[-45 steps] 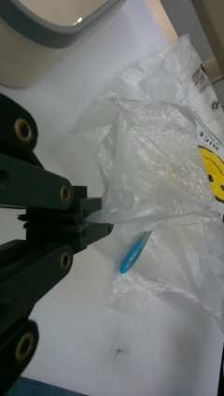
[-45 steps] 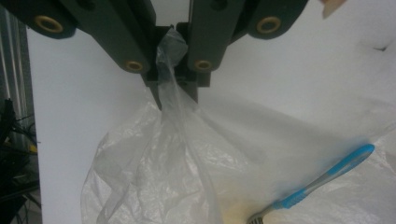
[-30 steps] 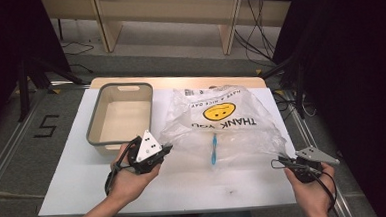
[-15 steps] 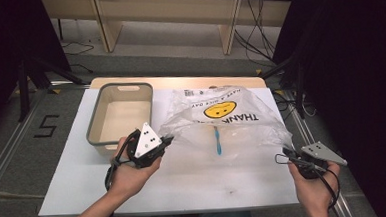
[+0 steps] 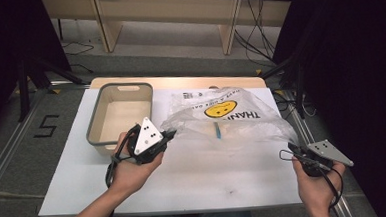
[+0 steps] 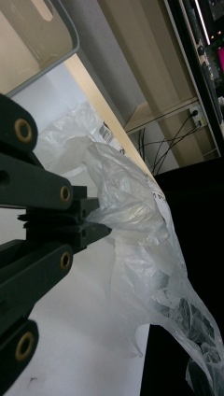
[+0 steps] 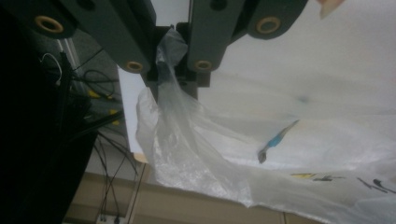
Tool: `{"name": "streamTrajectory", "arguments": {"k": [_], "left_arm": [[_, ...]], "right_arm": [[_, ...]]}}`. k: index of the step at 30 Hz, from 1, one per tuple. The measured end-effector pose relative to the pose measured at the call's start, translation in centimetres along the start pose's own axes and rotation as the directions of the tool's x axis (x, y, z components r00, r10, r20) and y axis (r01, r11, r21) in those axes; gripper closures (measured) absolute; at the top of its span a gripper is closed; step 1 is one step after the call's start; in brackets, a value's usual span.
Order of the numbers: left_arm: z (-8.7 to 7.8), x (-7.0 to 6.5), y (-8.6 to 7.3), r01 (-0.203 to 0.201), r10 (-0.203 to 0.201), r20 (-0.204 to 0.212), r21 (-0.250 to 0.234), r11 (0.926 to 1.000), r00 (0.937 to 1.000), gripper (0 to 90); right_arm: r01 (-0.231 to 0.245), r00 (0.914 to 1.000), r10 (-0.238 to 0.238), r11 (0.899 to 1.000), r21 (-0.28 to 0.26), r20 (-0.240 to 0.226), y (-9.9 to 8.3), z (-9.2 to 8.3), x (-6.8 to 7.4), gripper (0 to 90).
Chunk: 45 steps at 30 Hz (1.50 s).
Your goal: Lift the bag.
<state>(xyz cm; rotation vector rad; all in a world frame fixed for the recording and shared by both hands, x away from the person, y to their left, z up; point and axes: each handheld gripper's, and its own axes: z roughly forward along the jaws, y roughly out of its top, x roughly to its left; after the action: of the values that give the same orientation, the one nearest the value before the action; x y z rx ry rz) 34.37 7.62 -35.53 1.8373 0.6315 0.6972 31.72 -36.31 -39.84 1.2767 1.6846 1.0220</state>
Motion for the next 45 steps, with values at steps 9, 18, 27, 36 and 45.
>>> {"name": "streamTrajectory", "arguments": {"k": [9,18,27,36,45], "left_arm": [[-0.3,-0.2,0.9,-0.005,0.005,0.004,-0.03,0.9995,1.0,89.5],[-0.4,-0.4,1.8,-0.006,0.007,0.009,-0.059,0.9983,0.9999,89.5],[-1.0,-1.0,3.1,-0.015,0.018,0.028,-0.099,0.995,0.9995,89.5],[-1.2,-1.0,4.0,-0.011,0.016,0.034,-0.125,0.9921,0.9993,89.5],[-1.5,-1.1,5.1,-0.017,0.023,0.037,-0.159,0.9872,0.9991,89.6]], "right_arm": [[-0.018,0.9987,0.021,0.998,-0.066,0.046,0.7,-0.2,-0.4,90.0],[-0.026,0.997,0.034,0.993,-0.111,0.07,1.6,-0.3,-0.6,90.0],[-0.047,0.9929,0.064,0.986,-0.158,0.101,2.7,-0.5,-1.2,90.0],[-0.061,0.9896,0.085,0.978,-0.202,0.116,4.0,-0.8,-1.6,90.0],[-0.067,0.9887,0.096,0.971,-0.231,0.116,4.9,-0.6,-1.6,90.0]]}}
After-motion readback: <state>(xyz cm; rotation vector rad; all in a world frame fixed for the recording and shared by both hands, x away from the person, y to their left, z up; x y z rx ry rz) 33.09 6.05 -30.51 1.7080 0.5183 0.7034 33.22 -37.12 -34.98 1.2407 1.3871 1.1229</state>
